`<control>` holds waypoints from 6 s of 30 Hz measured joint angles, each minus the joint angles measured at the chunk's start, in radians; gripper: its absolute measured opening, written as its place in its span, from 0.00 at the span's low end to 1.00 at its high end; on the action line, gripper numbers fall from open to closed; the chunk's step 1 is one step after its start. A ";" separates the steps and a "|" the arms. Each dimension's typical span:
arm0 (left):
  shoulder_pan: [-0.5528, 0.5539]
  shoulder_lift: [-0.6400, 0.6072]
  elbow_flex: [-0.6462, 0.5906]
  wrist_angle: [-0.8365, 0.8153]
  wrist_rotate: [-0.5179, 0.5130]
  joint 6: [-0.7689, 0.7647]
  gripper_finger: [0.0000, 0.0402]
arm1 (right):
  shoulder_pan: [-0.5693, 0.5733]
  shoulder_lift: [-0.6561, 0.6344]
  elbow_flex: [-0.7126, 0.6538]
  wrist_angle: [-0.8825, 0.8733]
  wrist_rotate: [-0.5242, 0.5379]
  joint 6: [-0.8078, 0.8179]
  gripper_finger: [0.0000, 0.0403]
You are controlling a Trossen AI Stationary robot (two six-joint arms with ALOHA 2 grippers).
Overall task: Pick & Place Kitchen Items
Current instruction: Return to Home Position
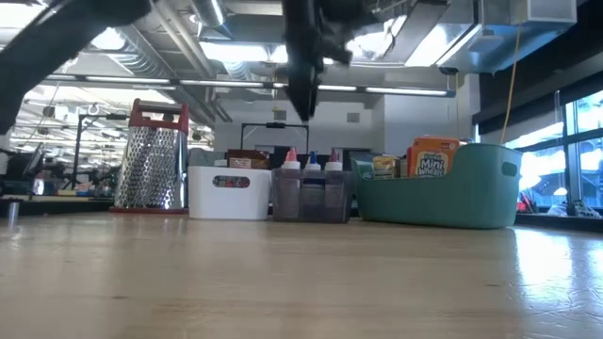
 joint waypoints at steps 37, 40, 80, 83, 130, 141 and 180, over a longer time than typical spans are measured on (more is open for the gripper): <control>-0.049 -0.786 -0.739 -0.095 0.346 -0.442 0.01 | -0.018 -0.214 0.243 -0.537 -0.269 -0.032 0.01; -0.064 -0.934 -0.870 -0.004 0.345 -0.483 0.01 | -0.011 -0.269 0.286 -0.665 -0.240 -0.068 0.01; -0.234 -1.841 -2.224 1.720 0.635 -0.388 0.00 | -0.168 -1.389 -0.976 0.278 -0.425 -0.455 0.01; -0.251 -1.843 -2.287 1.802 0.652 -0.373 0.01 | -0.202 -1.385 -1.021 0.373 -0.449 -0.466 0.01; -0.270 -2.239 -2.291 1.383 0.706 -0.461 0.01 | -0.585 -1.293 -1.031 0.371 -0.726 -0.537 0.01; -0.290 -2.194 -2.347 1.489 0.705 -0.509 0.01 | -0.611 -1.264 -1.031 0.368 -0.725 -0.554 0.01; -0.290 -2.178 -2.347 1.488 0.701 -0.509 0.02 | -0.614 -1.247 -1.030 0.382 -0.647 -0.602 0.01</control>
